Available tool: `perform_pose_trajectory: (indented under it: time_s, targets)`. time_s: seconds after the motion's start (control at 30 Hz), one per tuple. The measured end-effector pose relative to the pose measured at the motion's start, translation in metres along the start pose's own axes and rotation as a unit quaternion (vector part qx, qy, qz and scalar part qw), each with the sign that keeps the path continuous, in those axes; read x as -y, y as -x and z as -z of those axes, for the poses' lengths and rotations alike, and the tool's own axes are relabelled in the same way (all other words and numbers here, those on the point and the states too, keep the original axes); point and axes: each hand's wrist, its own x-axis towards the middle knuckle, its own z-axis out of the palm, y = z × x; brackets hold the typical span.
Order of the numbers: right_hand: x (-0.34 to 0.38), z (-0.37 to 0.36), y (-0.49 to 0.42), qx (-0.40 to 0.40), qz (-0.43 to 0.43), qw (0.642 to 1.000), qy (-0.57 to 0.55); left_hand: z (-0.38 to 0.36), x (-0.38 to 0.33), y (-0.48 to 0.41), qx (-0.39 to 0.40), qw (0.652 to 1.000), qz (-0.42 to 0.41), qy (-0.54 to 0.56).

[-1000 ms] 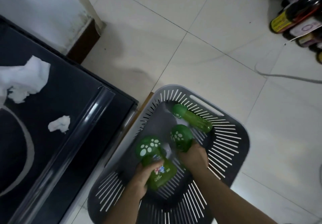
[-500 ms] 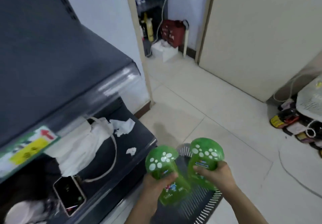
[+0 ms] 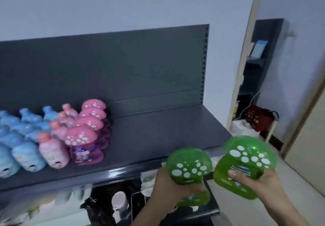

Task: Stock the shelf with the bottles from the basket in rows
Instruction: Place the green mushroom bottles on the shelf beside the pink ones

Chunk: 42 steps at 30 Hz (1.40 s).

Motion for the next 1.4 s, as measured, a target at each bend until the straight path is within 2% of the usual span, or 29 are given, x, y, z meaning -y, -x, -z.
perform_pose_trajectory:
  time_s: [0.1, 0.2, 0.37, 0.53, 0.7, 0.8, 0.87, 0.93, 1.03, 1.23, 1.37, 1.4]
  targets:
    - [0.022, -0.052, -0.016, 0.071, 0.032, 0.996, -0.036, 0.05, -0.018, -0.002, -0.048, 0.998, -0.04, -0.028]
    - [0.038, -0.114, -0.04, 0.117, 0.046, 0.992, -0.024, 0.096, -0.029, -0.014, -0.084, 0.993, -0.071, -0.033]
    - [0.049, -0.218, -0.082, 0.127, 0.039, 0.991, -0.034, 0.155, -0.015, -0.057, -0.127, 0.988, -0.079, -0.041]
    - [0.035, -0.272, -0.105, 0.117, -0.016, 0.993, -0.009, 0.185, 0.014, -0.087, -0.101, 0.993, -0.056, -0.031]
    - [0.016, -0.283, -0.115, 0.146, -0.048, 0.988, 0.013, 0.196, 0.03, -0.103, -0.064, 0.997, -0.042, -0.006]
    - [0.011, -0.282, -0.123, 0.16, -0.036, 0.986, 0.036, 0.2, 0.036, -0.111, -0.055, 0.997, -0.043, -0.012]
    - [0.005, -0.278, -0.125, 0.16, -0.022, 0.984, 0.073, 0.197, 0.045, -0.11, -0.108, 0.991, -0.068, -0.034]
    - [-0.004, -0.272, -0.126, 0.143, 0.002, 0.985, 0.101, 0.187, 0.055, -0.106, -0.215, 0.971, -0.083, -0.072]
    - [-0.007, -0.27, -0.134, 0.144, 0.035, 0.977, 0.15, 0.163, 0.056, -0.103, -0.341, 0.933, -0.052, -0.097]
    - [0.003, -0.305, -0.169, 0.172, 0.047, 0.96, 0.214, 0.151, 0.051, -0.129, -0.402, 0.904, -0.043, -0.136]
    - [0.007, -0.338, -0.2, 0.197, -0.007, 0.949, 0.245, 0.168, 0.05, -0.144, -0.411, 0.9, -0.083, -0.122]
    - [0.009, -0.344, -0.205, 0.198, -0.032, 0.955, 0.217, 0.172, 0.05, -0.148, -0.404, 0.902, -0.091, -0.119]
